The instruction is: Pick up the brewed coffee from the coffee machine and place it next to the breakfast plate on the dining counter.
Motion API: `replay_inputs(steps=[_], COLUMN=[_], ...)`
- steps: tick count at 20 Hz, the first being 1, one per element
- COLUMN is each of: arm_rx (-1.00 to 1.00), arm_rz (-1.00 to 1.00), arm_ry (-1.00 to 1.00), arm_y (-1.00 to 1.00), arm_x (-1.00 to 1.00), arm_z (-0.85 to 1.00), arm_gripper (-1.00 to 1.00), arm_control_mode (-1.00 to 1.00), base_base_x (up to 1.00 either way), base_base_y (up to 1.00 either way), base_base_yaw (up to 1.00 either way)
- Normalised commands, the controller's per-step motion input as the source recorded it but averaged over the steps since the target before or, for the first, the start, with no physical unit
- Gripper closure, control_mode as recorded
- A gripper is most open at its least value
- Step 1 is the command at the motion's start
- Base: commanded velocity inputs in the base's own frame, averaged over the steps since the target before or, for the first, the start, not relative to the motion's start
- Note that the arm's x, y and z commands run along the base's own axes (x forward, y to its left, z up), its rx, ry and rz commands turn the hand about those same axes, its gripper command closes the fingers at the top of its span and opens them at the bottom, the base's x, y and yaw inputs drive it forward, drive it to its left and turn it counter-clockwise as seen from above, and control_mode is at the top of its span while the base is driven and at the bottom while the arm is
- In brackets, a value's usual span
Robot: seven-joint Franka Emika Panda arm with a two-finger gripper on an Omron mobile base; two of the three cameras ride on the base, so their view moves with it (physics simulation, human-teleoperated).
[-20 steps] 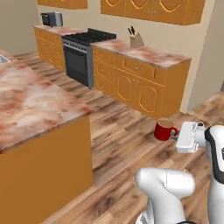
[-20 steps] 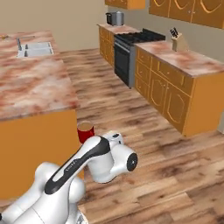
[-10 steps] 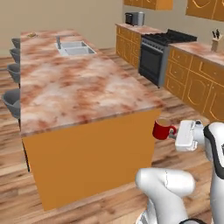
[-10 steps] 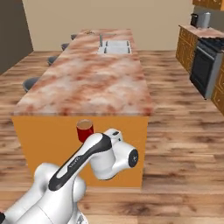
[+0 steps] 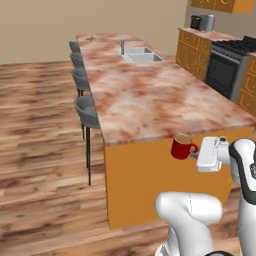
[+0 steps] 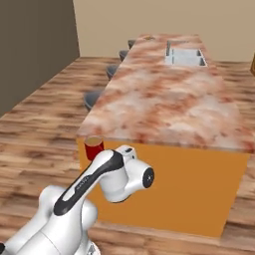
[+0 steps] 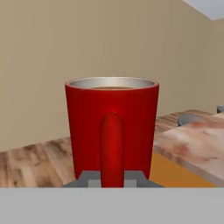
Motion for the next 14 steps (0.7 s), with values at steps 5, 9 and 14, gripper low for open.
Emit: replay_inputs(steps=[5,9,14], arm_rx=[0.00,0.00,0.00], arm_rz=[0.00,0.00,0.00], arm_ry=[0.00,0.00,0.00], arm_y=[0.00,0.00,0.00], arm_x=[0.00,0.00,0.00], arm_z=[0.00,0.00,0.00], arm_gripper=[1.00,1.00,1.00], arm_control_mode=[1.00,1.00,1.00], base_base_x=[0.52,0.67,0.98], base_base_y=[1.00,1.00,1.00], base_base_yaw=[0.23,0.22,0.14])
